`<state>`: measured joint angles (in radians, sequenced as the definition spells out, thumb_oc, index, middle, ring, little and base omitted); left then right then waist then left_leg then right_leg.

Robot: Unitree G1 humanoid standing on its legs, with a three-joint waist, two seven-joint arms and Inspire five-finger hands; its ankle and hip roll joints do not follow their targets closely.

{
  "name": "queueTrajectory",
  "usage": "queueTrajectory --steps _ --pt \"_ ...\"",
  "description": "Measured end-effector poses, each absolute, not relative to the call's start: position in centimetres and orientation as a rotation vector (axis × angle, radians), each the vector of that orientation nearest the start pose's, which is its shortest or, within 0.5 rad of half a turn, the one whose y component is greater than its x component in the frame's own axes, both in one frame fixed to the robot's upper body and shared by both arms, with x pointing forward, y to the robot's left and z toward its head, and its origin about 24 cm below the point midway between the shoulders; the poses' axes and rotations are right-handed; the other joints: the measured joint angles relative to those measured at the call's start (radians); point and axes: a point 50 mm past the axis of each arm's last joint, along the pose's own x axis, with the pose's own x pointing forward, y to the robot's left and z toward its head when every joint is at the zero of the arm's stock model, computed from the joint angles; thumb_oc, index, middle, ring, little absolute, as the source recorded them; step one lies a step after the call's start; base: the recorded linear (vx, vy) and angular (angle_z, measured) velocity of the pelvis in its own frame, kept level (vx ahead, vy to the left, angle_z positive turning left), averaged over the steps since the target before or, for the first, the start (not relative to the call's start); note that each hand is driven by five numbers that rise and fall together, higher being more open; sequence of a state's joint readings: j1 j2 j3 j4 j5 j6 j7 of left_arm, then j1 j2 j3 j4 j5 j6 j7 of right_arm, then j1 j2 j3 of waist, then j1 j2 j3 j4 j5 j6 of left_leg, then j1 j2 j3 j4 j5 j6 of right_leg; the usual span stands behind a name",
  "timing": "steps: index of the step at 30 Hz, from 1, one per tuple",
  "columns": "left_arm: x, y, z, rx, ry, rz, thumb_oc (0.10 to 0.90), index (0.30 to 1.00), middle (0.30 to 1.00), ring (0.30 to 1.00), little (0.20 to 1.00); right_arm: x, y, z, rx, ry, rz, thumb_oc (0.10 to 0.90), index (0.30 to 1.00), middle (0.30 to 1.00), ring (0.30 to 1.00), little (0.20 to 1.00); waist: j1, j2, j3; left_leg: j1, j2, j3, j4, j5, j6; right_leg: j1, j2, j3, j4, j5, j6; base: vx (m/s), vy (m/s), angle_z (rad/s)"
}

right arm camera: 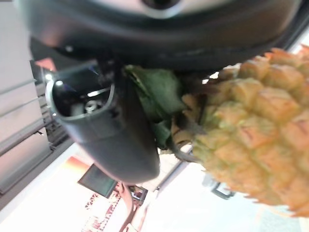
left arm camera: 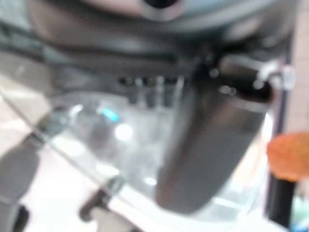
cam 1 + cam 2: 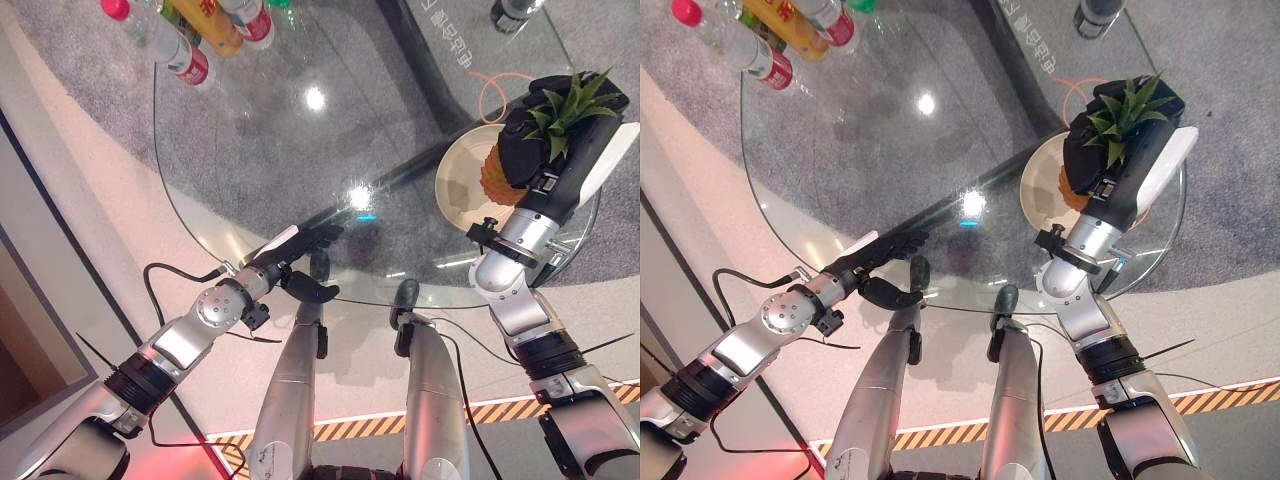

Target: Pick up the fruit to the plate

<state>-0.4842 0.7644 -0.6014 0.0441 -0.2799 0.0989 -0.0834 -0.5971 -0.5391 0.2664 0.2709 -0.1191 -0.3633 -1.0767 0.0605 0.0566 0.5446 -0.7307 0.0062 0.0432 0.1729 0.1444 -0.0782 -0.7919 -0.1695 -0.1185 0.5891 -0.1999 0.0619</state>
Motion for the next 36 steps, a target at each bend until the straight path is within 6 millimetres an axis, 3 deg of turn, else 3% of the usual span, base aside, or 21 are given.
queueTrajectory --steps 15,21,29,36 --pt "31.3 15.1 10.9 0.653 -0.029 -0.531 0.8 0.9 0.9 0.9 0.9 32.2 -19.3 19.7 -0.215 -0.955 -0.695 0.1 0.3 0.3 0.3 0.2 0.002 0.003 0.0 -0.077 -0.01 -0.005 0.033 0.003 0.001 -0.079 -0.011 0.002 0.044 -0.005 -0.008 0.0 0.001 0.0" --pt "31.6 14.5 11.1 0.663 -0.04 -0.547 0.8 0.9 0.9 0.9 0.9 32.7 -19.6 19.6 -0.21 -0.957 -0.711 0.1 0.3 0.3 0.3 0.2 0.014 0.015 0.001 -0.099 -0.013 -0.01 0.039 0.003 0.001 -0.103 -0.016 0.0 0.056 -0.008 -0.011 0.0 0.0 0.02" --pt "32.0 14.4 11.9 0.652 -0.067 -0.52 0.8 0.9 0.9 0.9 0.9 33.0 -19.2 21.5 -0.174 -1.025 -0.717 0.1 0.3 0.3 0.3 0.2 0.019 0.034 0.0 -0.134 -0.018 -0.014 0.058 0.004 0.002 -0.139 -0.023 -0.002 0.081 -0.014 -0.016 0.0 0.016 0.02" --pt "32.4 13.6 12.7 0.662 -0.108 -0.521 0.8 0.9 0.9 0.9 0.9 33.2 -19.3 21.6 -0.3 -1.094 -0.749 0.1 0.3 0.3 0.3 0.2 0.022 0.054 0.0 -0.167 -0.027 -0.027 0.071 0.005 0.003 -0.164 -0.032 -0.01 0.095 -0.016 -0.014 0.0 0.011 0.05"
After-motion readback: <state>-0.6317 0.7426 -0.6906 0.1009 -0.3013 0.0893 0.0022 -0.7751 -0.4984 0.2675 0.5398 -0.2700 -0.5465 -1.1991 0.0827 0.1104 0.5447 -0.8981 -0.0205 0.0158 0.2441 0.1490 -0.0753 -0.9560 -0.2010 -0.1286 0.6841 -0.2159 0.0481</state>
